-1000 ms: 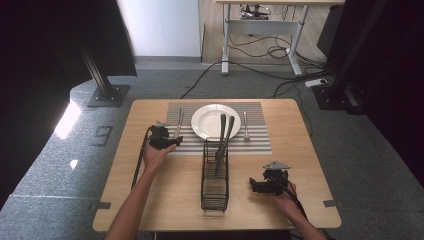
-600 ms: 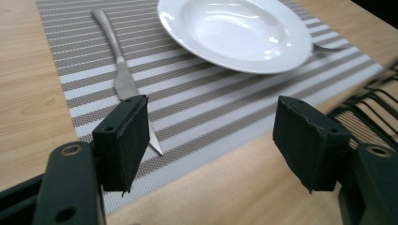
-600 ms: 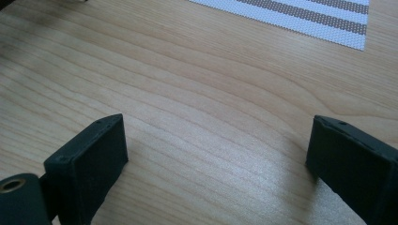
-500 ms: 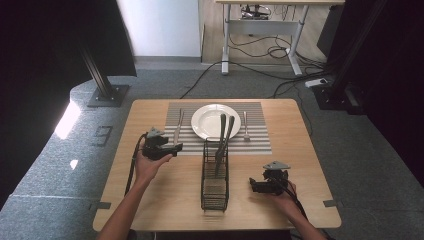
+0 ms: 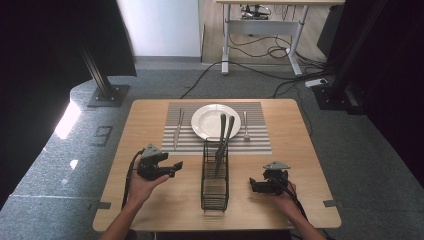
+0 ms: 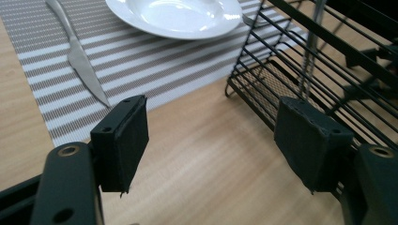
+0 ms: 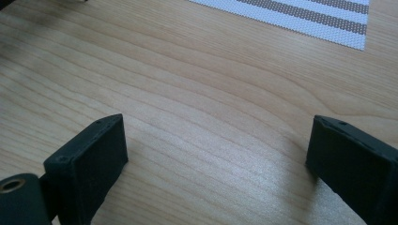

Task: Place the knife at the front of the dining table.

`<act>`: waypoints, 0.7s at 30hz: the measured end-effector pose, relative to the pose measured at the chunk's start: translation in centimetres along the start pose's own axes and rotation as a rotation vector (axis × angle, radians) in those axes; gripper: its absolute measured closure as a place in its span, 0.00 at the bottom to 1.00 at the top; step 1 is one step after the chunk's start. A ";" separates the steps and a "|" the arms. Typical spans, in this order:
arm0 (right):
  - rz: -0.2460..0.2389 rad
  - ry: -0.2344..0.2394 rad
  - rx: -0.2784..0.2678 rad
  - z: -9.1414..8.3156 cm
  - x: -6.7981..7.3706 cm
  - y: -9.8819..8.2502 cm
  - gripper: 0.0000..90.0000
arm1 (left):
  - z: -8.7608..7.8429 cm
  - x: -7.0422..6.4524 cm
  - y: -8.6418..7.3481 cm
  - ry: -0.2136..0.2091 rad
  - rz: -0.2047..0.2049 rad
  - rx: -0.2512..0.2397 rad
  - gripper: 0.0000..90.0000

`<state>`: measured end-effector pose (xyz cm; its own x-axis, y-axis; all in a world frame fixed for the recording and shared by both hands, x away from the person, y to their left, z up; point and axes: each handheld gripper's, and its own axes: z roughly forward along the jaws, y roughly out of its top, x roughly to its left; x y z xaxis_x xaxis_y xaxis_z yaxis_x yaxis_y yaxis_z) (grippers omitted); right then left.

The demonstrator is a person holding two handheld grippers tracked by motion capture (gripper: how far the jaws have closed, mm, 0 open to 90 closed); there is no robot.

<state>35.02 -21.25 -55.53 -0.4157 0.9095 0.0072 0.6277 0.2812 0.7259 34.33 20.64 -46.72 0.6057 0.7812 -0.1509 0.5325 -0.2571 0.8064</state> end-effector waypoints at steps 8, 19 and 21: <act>0.000 0.001 0.000 0.0 0.0 0.0 0.06 | -1.5 -1.3 -2.7 -0.034 0.010 0.010 0.30; 0.001 0.003 0.001 0.0 0.0 0.0 0.06 | -1.1 -2.2 -3.3 -0.029 0.064 0.035 0.29; 0.000 0.004 0.001 0.0 0.0 0.0 0.06 | -1.2 -2.0 -3.4 -0.026 0.061 0.034 0.29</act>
